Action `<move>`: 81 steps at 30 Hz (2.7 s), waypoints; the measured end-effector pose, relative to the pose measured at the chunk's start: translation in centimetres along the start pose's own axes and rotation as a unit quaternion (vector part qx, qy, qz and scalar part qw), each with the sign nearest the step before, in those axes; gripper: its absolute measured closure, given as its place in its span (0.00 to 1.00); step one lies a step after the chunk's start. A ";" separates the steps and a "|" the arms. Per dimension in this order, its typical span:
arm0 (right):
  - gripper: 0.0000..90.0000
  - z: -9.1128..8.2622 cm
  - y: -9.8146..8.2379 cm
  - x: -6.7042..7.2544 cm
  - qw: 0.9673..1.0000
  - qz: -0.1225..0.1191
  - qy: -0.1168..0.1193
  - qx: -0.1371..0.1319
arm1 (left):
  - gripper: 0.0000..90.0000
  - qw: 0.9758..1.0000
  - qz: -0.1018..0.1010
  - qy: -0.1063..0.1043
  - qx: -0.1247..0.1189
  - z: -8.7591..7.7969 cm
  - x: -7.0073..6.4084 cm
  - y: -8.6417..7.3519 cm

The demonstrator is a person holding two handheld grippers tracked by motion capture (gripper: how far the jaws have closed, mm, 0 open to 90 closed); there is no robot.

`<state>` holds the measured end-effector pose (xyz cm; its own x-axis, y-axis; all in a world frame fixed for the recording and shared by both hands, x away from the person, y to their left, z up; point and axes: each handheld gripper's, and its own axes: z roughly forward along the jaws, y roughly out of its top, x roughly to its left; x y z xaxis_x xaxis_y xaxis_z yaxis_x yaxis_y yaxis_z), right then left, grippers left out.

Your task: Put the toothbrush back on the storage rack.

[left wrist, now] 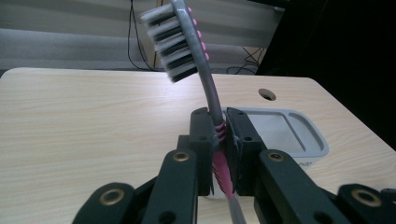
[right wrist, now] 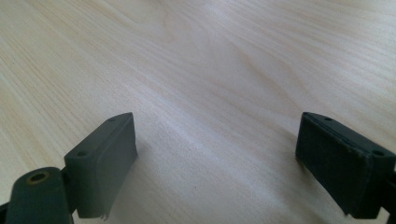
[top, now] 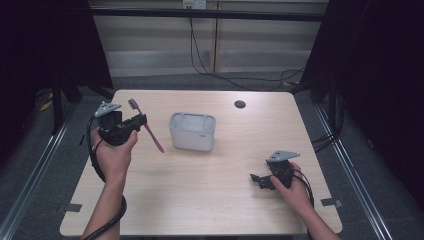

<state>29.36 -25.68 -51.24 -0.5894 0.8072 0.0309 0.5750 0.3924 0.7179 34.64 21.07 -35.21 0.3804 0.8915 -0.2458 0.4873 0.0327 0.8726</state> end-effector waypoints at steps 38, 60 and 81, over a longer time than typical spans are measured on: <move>0.13 0.0 0.0 0.0 1.000 0.000 0.000 0.000 | 0.91 0.999 0.017 0.001 -0.048 0.7 -1.8 3.1; 0.13 0.0 0.0 0.0 1.000 0.000 0.000 0.000 | 0.91 0.998 0.031 0.001 -0.060 1.2 -2.4 5.1; 0.13 0.0 0.0 0.0 1.000 0.001 0.000 -0.001 | 0.91 0.998 0.029 -0.005 -0.062 2.8 -2.5 6.1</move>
<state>29.36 -25.66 -51.24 -0.5878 0.8084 0.0322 0.5757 0.3900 0.7187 38.81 17.79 -30.47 0.4139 0.8887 -0.1972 0.3640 0.0370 0.9307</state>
